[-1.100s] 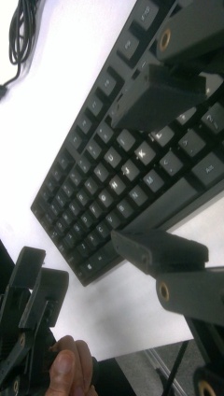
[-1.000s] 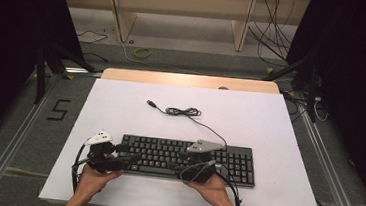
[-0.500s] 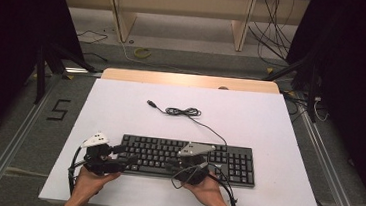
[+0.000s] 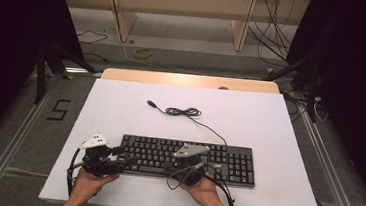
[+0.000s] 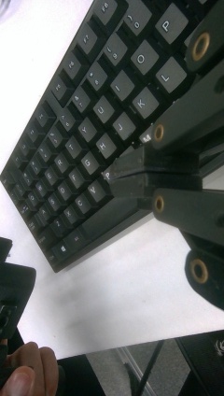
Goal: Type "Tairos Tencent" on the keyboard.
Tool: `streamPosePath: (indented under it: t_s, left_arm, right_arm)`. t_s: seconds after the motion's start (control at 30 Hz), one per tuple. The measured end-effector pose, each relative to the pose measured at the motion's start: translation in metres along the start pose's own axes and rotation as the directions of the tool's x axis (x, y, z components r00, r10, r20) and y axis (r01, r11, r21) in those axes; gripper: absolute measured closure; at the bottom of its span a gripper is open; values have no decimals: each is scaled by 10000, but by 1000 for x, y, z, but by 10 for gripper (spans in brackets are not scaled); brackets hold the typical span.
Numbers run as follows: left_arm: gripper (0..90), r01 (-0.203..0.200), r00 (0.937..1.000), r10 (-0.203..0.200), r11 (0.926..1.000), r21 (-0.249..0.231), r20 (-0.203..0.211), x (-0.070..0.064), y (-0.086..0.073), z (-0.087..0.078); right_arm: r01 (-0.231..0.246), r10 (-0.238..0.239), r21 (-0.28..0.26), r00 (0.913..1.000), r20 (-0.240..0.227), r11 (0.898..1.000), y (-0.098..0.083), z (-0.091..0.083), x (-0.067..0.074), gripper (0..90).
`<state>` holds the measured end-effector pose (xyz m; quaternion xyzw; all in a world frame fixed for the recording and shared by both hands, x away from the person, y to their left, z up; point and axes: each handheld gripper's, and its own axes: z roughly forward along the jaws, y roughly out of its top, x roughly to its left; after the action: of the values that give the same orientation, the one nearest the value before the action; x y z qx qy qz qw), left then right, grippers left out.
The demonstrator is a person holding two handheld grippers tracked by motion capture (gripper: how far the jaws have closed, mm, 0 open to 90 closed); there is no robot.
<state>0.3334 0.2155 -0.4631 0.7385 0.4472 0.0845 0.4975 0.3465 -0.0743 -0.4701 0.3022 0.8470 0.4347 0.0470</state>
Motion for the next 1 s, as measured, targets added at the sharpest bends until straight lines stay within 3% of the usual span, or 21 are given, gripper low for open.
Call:
streamPosePath:
  t_s: [0.67,1.0]
  left_arm:
    - [290,45,10000,-44,10000,40,-45,0,-3,-4]
    - [290,61,10000,-61,10000,62,-65,1,-3,-3]
  right_arm:
    - [101,-104,230,9999,117,9997,-2,7,1,900]
    - [319,-339,606,9989,321,9977,-7,16,2,900]
